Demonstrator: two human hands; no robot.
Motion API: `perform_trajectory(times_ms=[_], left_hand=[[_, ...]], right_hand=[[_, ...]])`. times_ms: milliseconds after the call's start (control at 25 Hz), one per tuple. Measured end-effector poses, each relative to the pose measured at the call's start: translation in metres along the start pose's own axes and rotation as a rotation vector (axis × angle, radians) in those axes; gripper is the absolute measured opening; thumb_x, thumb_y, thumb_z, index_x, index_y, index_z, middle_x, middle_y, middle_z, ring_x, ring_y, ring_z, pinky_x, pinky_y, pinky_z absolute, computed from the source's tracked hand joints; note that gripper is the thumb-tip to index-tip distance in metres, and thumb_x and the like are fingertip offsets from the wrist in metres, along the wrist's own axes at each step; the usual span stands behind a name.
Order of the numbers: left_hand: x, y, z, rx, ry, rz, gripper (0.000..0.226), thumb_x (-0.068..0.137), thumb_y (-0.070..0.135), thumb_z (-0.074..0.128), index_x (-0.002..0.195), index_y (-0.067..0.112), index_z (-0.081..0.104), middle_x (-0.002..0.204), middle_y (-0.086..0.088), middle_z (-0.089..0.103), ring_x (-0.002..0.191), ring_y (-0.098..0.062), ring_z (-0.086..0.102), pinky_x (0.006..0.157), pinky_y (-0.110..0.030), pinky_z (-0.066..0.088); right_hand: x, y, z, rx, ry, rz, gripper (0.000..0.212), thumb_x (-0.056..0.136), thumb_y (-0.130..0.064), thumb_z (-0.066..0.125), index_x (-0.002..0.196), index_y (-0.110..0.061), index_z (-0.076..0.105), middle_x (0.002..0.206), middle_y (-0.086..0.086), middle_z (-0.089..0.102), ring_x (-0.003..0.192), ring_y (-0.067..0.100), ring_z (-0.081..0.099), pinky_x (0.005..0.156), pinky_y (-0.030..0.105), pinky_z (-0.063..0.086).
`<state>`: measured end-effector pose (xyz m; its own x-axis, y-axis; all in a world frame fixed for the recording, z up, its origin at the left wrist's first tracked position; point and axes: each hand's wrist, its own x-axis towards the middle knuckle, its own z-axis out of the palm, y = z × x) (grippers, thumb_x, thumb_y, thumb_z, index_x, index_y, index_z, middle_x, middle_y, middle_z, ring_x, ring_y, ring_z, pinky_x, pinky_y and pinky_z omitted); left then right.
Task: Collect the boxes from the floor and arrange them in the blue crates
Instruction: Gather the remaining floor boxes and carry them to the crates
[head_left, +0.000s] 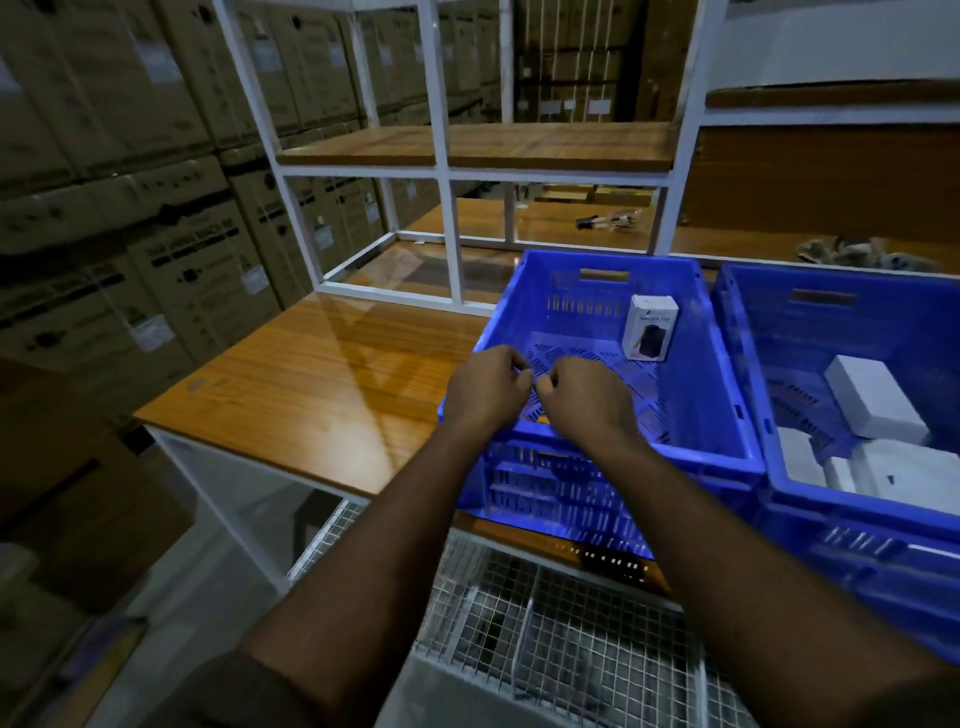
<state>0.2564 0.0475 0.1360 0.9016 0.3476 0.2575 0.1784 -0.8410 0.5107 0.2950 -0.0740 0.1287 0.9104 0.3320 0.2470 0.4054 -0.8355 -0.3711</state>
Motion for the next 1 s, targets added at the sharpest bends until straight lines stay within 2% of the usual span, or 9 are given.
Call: perform_trajectory(times_ms=[160, 280, 400, 520, 720, 880, 1000], left_hand=[[-0.026, 0.0, -0.003, -0.079, 0.227, -0.013, 0.015, 0.094, 0.031, 0.06, 0.095, 0.021, 0.071, 0.088, 0.005, 0.073, 0.082, -0.016, 0.067, 0.067, -0.036, 0.053], [-0.054, 0.003, -0.005, -0.089, 0.422, -0.096, 0.016, 0.095, 0.037, 0.06, 0.088, 0.024, 0.067, 0.076, 0.009, 0.066, 0.069, -0.01, 0.061, 0.056, -0.027, 0.042], [-0.083, 0.006, -0.015, -0.043, 0.581, -0.226, 0.019, 0.093, 0.042, 0.06, 0.082, 0.026, 0.062, 0.068, 0.013, 0.058, 0.062, -0.007, 0.052, 0.051, -0.023, 0.026], [-0.12, -0.004, -0.022, 0.004, 0.626, -0.306, 0.022, 0.092, 0.043, 0.06, 0.081, 0.024, 0.063, 0.069, 0.008, 0.063, 0.064, -0.012, 0.057, 0.055, -0.027, 0.028], [-0.21, -0.034, -0.028, 0.086, 0.633, -0.528, 0.024, 0.095, 0.045, 0.059, 0.081, 0.026, 0.064, 0.068, 0.012, 0.059, 0.063, -0.009, 0.058, 0.05, -0.024, 0.033], [-0.296, -0.058, -0.037, 0.121, 0.691, -0.771, 0.027, 0.094, 0.045, 0.058, 0.078, 0.024, 0.064, 0.072, 0.008, 0.066, 0.066, -0.012, 0.061, 0.056, -0.028, 0.042], [-0.364, -0.067, -0.047, 0.146, 0.745, -0.914, 0.026, 0.095, 0.044, 0.057, 0.079, 0.026, 0.066, 0.071, 0.01, 0.063, 0.065, -0.01, 0.058, 0.056, -0.026, 0.038]], right_hand=[[-0.019, -0.004, -0.005, 0.117, 0.213, -0.146, 0.03, 0.097, -0.027, 0.047, 0.069, -0.016, 0.049, 0.065, 0.0, 0.045, 0.054, 0.018, 0.041, 0.048, 0.031, 0.026], [-0.035, -0.008, -0.005, 0.269, 0.248, -0.273, 0.024, 0.096, -0.03, 0.051, 0.078, -0.016, 0.057, 0.081, 0.001, 0.053, 0.072, 0.02, 0.051, 0.056, 0.037, 0.041], [-0.059, -0.011, 0.003, 0.471, 0.27, -0.446, 0.013, 0.092, -0.026, 0.057, 0.087, -0.015, 0.063, 0.091, 0.002, 0.056, 0.088, 0.021, 0.055, 0.069, 0.036, 0.046], [-0.087, -0.02, 0.017, 0.602, 0.268, -0.558, 0.008, 0.089, -0.02, 0.061, 0.09, -0.014, 0.064, 0.093, 0.005, 0.056, 0.092, 0.024, 0.055, 0.079, 0.037, 0.046], [-0.144, -0.051, 0.049, 0.708, 0.035, -0.621, 0.012, 0.089, -0.025, 0.056, 0.091, -0.016, 0.062, 0.093, 0.002, 0.055, 0.092, 0.023, 0.055, 0.076, 0.041, 0.048], [-0.207, -0.082, 0.072, 0.63, -0.215, -0.716, 0.012, 0.092, -0.029, 0.053, 0.089, -0.02, 0.061, 0.089, -0.004, 0.057, 0.082, 0.015, 0.056, 0.069, 0.04, 0.049], [-0.262, -0.111, 0.077, 0.609, -0.353, -0.812, 0.013, 0.093, -0.031, 0.054, 0.091, -0.02, 0.061, 0.091, -0.004, 0.058, 0.079, 0.015, 0.057, 0.067, 0.037, 0.05]])
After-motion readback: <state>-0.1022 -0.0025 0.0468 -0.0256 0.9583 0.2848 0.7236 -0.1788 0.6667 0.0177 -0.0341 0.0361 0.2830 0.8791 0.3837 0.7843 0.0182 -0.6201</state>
